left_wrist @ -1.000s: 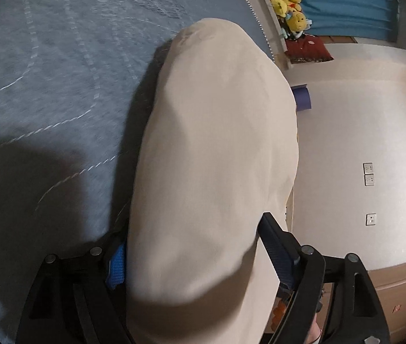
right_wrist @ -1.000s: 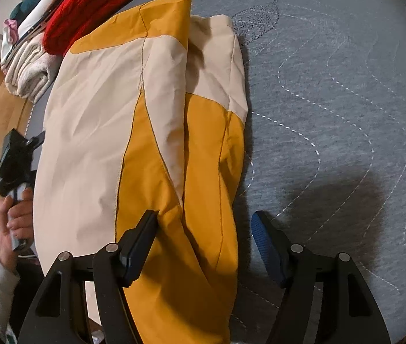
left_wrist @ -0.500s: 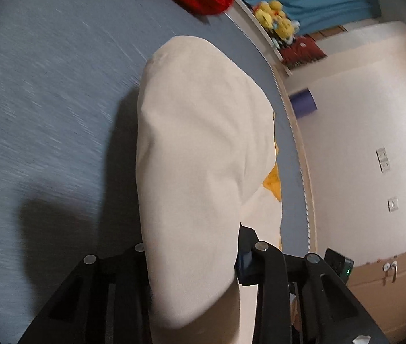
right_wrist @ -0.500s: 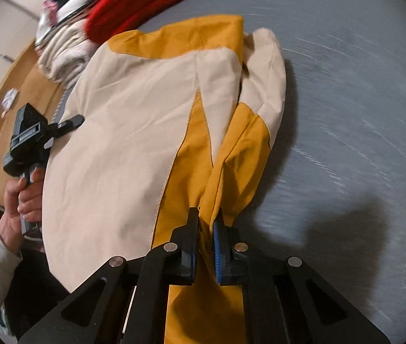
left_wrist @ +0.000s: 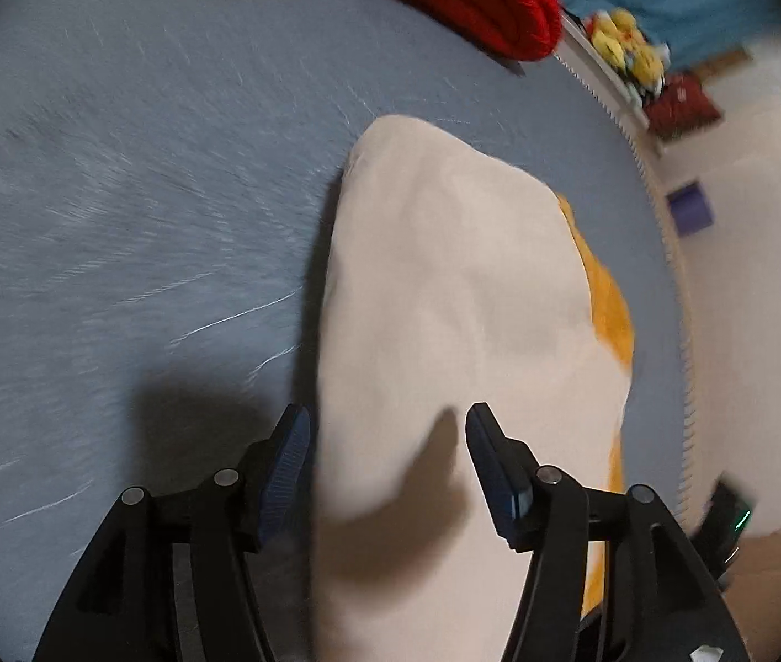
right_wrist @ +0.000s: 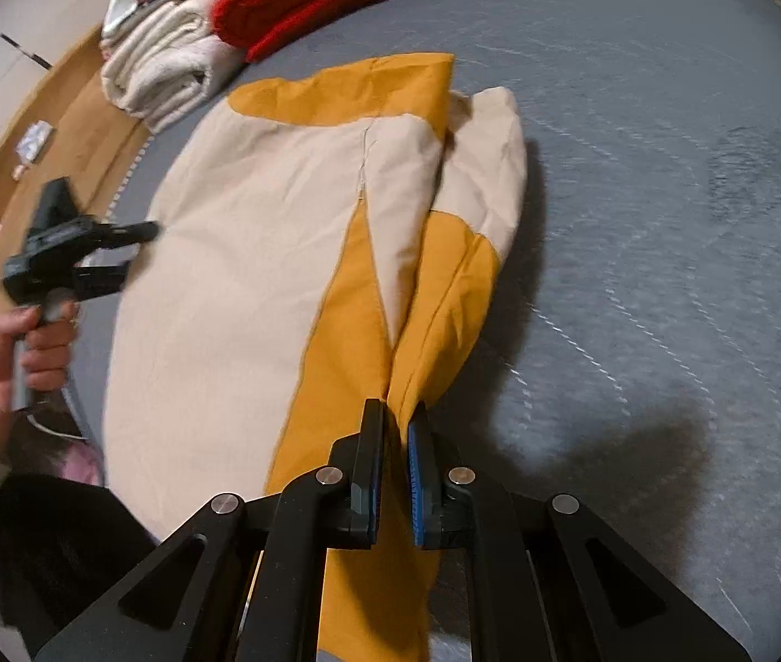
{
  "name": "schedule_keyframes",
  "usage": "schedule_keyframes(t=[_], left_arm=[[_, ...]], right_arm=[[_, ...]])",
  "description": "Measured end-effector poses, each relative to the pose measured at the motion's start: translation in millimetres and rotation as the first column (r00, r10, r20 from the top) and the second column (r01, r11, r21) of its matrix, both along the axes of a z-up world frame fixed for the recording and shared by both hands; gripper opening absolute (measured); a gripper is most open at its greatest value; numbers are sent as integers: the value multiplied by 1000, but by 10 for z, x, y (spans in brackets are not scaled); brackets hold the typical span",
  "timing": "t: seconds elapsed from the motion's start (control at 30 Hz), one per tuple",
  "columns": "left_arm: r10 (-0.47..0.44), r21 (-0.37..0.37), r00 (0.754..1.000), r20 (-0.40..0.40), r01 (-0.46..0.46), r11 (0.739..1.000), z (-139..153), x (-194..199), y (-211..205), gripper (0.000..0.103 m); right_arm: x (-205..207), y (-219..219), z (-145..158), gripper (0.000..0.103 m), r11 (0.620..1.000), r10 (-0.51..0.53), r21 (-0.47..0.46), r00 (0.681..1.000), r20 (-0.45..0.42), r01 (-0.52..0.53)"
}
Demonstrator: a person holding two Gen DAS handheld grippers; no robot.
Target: Fold large clothes
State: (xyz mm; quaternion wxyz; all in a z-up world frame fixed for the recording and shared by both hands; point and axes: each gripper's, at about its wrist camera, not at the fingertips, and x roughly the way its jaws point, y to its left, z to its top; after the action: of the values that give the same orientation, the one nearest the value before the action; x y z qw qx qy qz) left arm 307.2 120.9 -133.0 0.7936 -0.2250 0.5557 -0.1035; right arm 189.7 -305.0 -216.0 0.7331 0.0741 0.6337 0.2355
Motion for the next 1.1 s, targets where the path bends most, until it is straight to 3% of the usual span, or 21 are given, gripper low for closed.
schedule_keyframes(t=[0.1, 0.17, 0.23, 0.3, 0.33, 0.4, 0.5, 0.57, 0.67, 0.7, 0.77, 0.83, 0.9, 0.97, 1.1], left_arm=[[-120, 70, 993, 10, 119, 990, 117, -466, -208, 56], [-192, 94, 981, 27, 188, 978, 120, -804, -354, 56], [-241, 134, 971, -1, 239, 962, -10, -1001, -491, 56], [-280, 254, 959, -51, 284, 925, -243, -1098, -618, 60], [-285, 283, 957, -61, 290, 914, -293, -1065, -672, 64], [-274, 336, 960, -56, 277, 900, -374, -1077, -646, 73], [-231, 365, 972, -31, 227, 903, -217, -1155, -653, 70], [-209, 399, 978, 17, 185, 898, -39, -1299, -696, 66], [-180, 437, 974, 140, 103, 894, 333, -1682, -851, 72], [-165, 439, 969, 182, 70, 896, 453, -1775, -905, 76], [-123, 414, 956, 268, 1, 910, 625, -2065, -953, 91], [-86, 399, 940, 331, -57, 915, 765, -2236, -1046, 97], [-59, 387, 931, 361, -92, 918, 827, -2393, -1123, 99], [-35, 380, 924, 380, -122, 917, 859, -2526, -1162, 100], [9, 367, 927, 374, -157, 917, 921, -2711, -1228, 100]], right_arm=[[-84, -114, 85, 8, 997, -46, -54, 999, 21, 47], [-152, -122, 221, 10, 997, -67, -39, 996, 58, 69], [-229, -76, 337, 11, 998, -63, -15, 994, 89, 65], [-381, 22, 394, 17, 1000, -20, 1, 995, 97, 20], [-470, 143, 356, 22, 999, 25, -38, 995, 95, -21], [-587, 300, 182, 26, 986, 86, -148, 995, 60, -76], [-706, 301, -38, 26, 953, 85, -293, 996, 12, -77], [-755, 224, 79, 26, 944, 16, -330, 999, 45, 0], [-927, 184, 516, 27, 934, -29, -343, 981, 192, 95], [-1039, 195, 701, 31, 927, -27, -355, 966, 259, 121], [-1298, 206, 1010, 52, 920, -39, -351, 931, 363, 175], [-1552, 233, 1261, 85, 915, -58, -333, 894, 444, 225], [-1811, 298, 1497, 96, 908, -73, -321, 856, 511, 269], [-2003, 410, 1648, 99, 910, -82, -302, 838, 539, 283], [-2373, 600, 1838, 103, 920, -94, -274, 837, 538, 279]])
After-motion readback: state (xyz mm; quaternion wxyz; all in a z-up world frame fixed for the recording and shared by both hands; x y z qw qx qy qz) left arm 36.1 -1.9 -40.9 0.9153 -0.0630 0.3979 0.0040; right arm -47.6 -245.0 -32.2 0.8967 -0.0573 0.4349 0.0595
